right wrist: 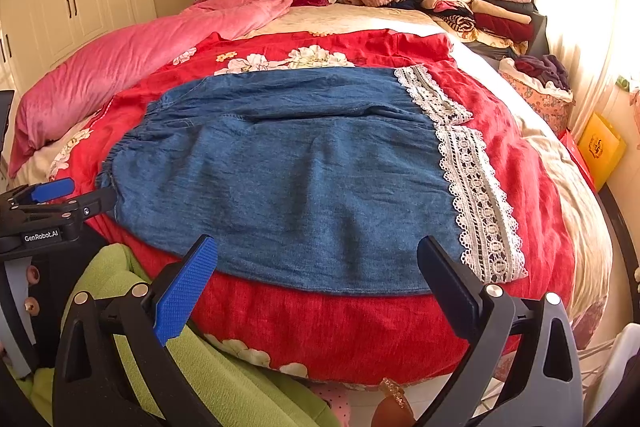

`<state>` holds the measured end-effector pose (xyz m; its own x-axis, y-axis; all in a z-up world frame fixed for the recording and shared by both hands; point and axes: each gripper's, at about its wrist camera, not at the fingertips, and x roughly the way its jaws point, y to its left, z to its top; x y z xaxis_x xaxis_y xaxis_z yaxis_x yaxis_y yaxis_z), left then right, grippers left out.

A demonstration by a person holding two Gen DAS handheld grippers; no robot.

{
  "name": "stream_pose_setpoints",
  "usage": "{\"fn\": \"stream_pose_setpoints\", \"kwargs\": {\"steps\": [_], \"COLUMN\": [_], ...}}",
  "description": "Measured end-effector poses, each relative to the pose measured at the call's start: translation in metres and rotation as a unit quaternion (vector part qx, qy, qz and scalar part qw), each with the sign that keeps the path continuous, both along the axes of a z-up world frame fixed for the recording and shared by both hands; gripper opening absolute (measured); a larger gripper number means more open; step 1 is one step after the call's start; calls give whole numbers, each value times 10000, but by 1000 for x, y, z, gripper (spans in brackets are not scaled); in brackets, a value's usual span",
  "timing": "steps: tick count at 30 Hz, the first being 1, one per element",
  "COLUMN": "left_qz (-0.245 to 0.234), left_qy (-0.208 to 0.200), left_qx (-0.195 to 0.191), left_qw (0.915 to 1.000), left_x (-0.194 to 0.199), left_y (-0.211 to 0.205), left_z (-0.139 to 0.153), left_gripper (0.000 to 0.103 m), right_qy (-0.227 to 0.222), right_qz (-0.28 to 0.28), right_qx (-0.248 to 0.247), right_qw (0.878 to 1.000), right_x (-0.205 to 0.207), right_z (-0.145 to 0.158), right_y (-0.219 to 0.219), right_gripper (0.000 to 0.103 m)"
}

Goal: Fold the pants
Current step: 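Lower the left tool to the elastic waistband and close on it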

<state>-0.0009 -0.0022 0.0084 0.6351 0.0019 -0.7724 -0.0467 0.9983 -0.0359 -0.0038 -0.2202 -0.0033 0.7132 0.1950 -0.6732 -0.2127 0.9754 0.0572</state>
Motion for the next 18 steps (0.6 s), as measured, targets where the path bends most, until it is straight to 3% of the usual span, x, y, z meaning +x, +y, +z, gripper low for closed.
{"fn": "stream_pose_setpoints", "kwargs": {"steps": [18], "left_qz": [224], "left_qy": [-52], "left_qx": [194], "left_qw": [9995], "left_x": [62], "left_y": [34], "left_z": [7], "left_gripper": [94], "right_qy": [-197], "right_qz": [565], "right_qx": [-14], "right_qw": [9982], "right_x": [94], "right_z": [23], "right_y": [30], "right_gripper": [99]}}
